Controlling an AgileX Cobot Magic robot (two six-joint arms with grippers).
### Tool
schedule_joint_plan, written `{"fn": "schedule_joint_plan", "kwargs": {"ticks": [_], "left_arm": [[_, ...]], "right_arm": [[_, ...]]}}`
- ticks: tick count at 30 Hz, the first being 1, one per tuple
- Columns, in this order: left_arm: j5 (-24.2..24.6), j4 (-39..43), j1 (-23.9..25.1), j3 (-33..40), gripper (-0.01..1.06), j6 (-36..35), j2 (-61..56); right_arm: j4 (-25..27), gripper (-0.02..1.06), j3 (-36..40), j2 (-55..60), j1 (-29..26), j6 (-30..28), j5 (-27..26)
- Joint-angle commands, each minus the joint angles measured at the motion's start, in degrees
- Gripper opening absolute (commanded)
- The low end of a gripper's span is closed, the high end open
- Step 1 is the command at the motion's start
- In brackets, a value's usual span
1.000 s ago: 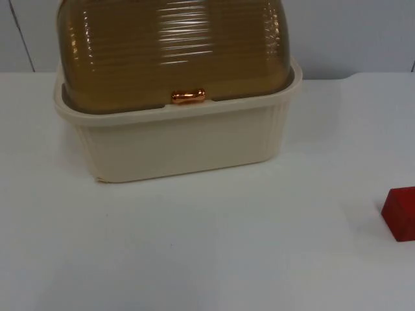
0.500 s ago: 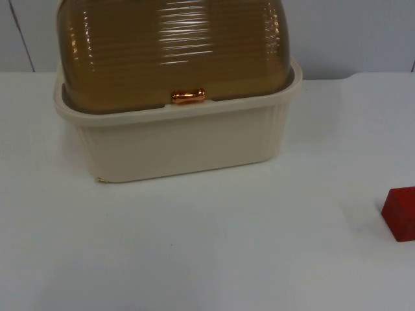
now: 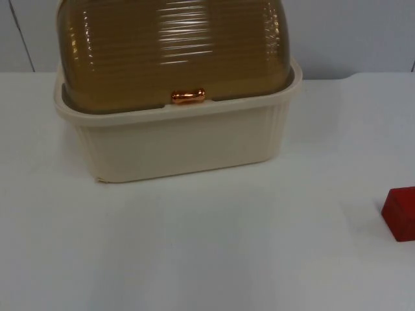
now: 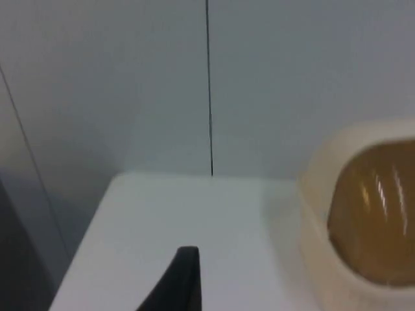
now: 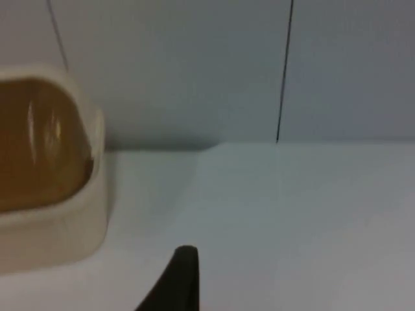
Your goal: Open the box lid with the left hand, place the block into the box with the right hand, then close the box lid with the left hand.
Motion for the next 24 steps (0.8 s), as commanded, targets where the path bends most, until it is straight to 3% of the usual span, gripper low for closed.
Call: {"fn": "schedule_joint_plan", "kwargs": {"ticks": [1, 4, 13, 16, 20, 24], "left_arm": [[-2.46, 0.71, -0.32, -2.88, 1.05, -0.4, 3.95], [-5.89, 2.07, -0.32, -7.52, 1.05, -0.4, 10.57], [-7.09, 3.65, -0.32, -8.14, 1.05, 3.56, 18.68], [-6.29, 0.69, -0.32, -8.14, 1.05, 9.26, 21.63], [-2.79, -5.95, -3.1, -8.14, 1.05, 25.11, 27.01], [-4.0, -6.36, -8.65, -8.14, 1.05, 27.91, 31.96]], "right_arm": [[-1.57, 0.93, -3.15, 4.17, 0.24, 0.91, -5.54], [-1.57, 0.93, -6.32, 9.37, 0.24, 1.24, -10.1], [-1.33, 0.93, -8.03, 16.02, 0.24, 0.54, -11.22], [-1.33, 0.93, -8.03, 16.35, 0.24, 1.58, -10.84], [-1.33, 0.93, -8.03, 16.35, 0.24, 1.58, -11.48], [-1.33, 0.93, -8.03, 16.35, 0.24, 1.58, -11.36]]}}
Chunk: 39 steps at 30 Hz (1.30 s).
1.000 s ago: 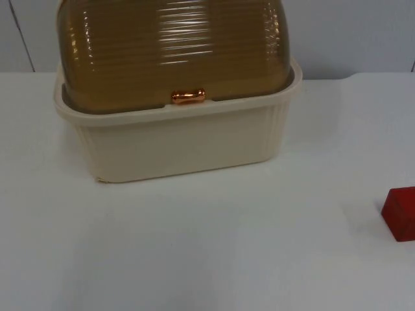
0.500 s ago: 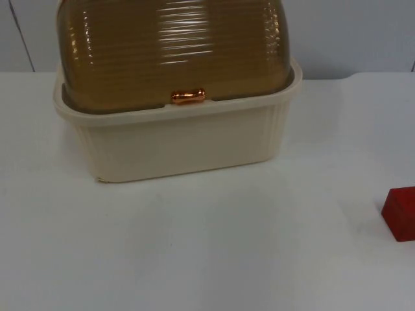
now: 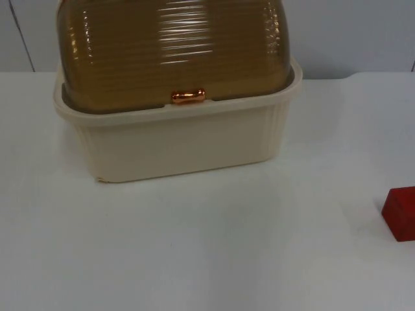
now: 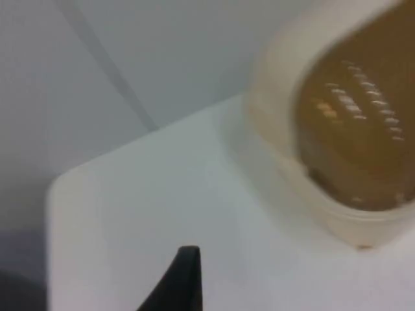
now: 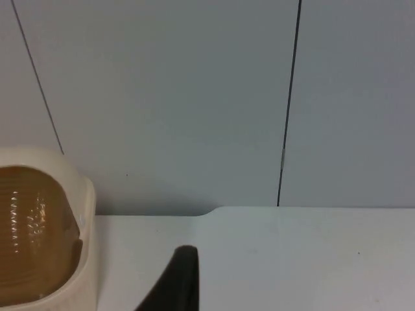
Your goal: Open the box lid with the left hand, place the block into the box with the right hand, then close the box lid with the left hand.
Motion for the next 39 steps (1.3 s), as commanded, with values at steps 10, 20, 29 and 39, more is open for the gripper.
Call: {"fn": "schedule_joint_plan", "kwargs": {"ticks": [10, 20, 29, 39], "left_arm": [[-1.14, 15.07, -24.44, -0.31, 1.05, 1.69, 18.59], [-9.42, 56.71, -42.93, -0.31, 1.05, -29.68, 32.99], [-7.57, 74.45, -43.27, -0.31, 1.05, -44.96, 43.64], [-7.26, 85.29, -43.14, -0.31, 1.05, -58.84, 52.69]], "right_arm": [[-0.19, 0.93, -0.36, -0.11, 0.24, 0.17, -0.54], [-1.6, 0.93, -0.36, -0.11, 0.24, 0.17, 0.0], [-6.75, 0.93, -0.36, -0.11, 0.24, -0.05, 0.78], [-8.03, 0.93, -0.36, -0.11, 0.24, 0.17, 0.27]]}}
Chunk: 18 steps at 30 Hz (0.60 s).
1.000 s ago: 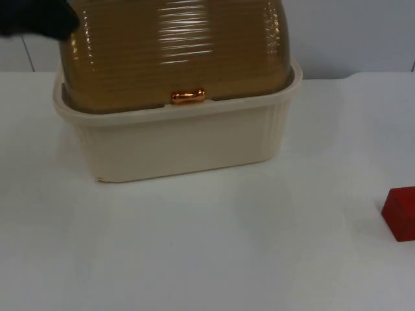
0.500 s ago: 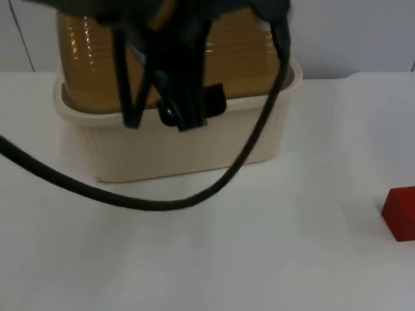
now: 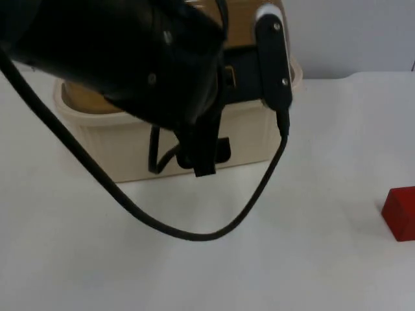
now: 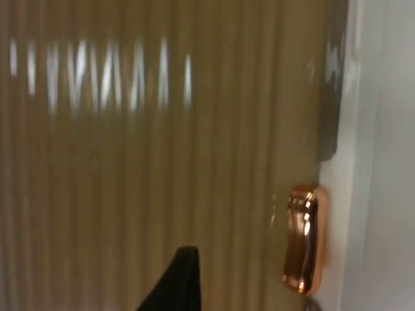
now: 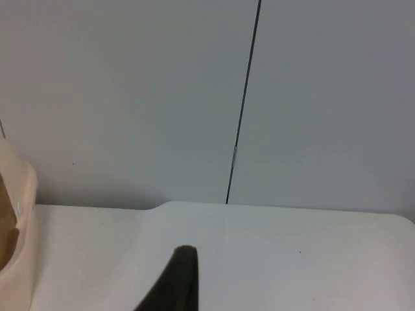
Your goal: Open the box lid with the left hand, place the block into the box with the right hand, then close the box lid with the left hand.
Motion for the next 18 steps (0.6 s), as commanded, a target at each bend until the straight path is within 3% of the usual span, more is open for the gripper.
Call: {"fn": "schedule_joint_plan", "kwargs": {"ticks": [1, 6, 8, 9, 12, 18], "left_arm": [[-0.55, 3.85, -0.1, -0.31, 1.05, -3.94, 1.25], [-5.17, 3.74, -0.1, -0.31, 1.05, -4.07, 1.8], [-6.75, 4.19, -0.1, -0.31, 1.05, -5.12, 1.8], [-7.16, 4.19, 0.16, -0.31, 1.05, -5.44, 1.8], [-7.87, 4.19, 1.26, -0.31, 1.05, -6.7, 1.8], [-7.79, 8.29, 5.91, -0.31, 1.04, -6.8, 1.8]], "right_arm": [[-0.52, 0.93, -0.36, -0.11, 0.24, 0.17, -0.63], [2.22, 0.93, -0.36, -0.11, 0.24, 0.17, -0.19], [5.69, 0.93, -0.36, 0.0, 0.24, -0.18, 1.08], [9.42, 0.93, -0.36, 0.94, 0.24, -3.22, 2.98], [12.71, 0.93, -0.36, 2.17, 0.24, -5.67, 4.75], [13.7, 0.93, -0.36, 2.74, 0.24, -5.79, 2.9]]}}
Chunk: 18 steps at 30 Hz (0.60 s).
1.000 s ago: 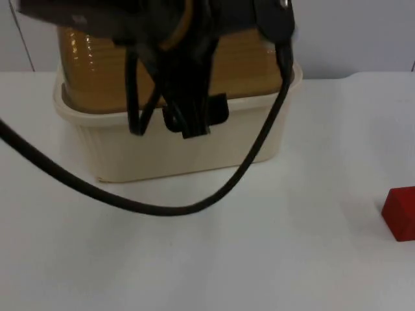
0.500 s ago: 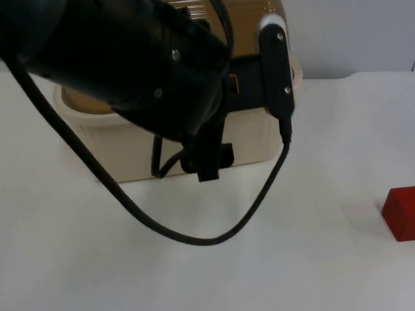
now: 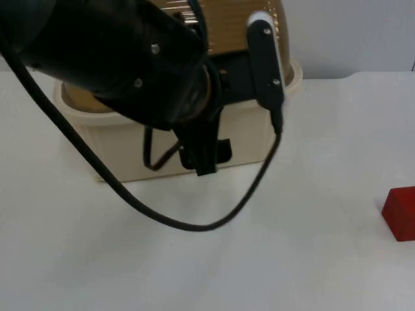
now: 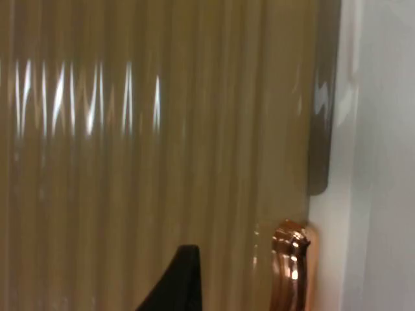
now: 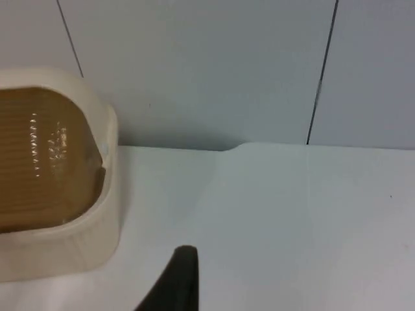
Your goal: Open the box lid with the left hand, place the block into the box with the right hand, then close the box lid with the left hand.
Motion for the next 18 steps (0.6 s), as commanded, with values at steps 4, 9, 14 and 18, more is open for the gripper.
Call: {"fn": "schedule_joint_plan", "kwargs": {"ticks": [4, 9, 14, 18], "left_arm": [[0.38, 3.28, 2.28, -0.31, 0.86, -0.81, -0.13], [0.56, 0.98, 1.76, -0.31, 0.29, -0.81, -0.13], [0.2, -3.88, 1.76, -0.31, 0.0, -0.81, -0.13], [0.04, -4.15, 1.76, -0.31, 0.0, -0.81, -0.13]], "right_arm": [[0.4, 0.93, -0.36, -0.21, 0.24, -0.83, -2.53], [0.4, 0.93, -0.36, -0.21, 0.24, -0.83, -2.53], [0.4, 0.93, -0.36, -0.21, 0.24, -0.83, -2.53], [0.0, 0.93, -0.36, -0.21, 0.24, -0.83, -2.66]]}}
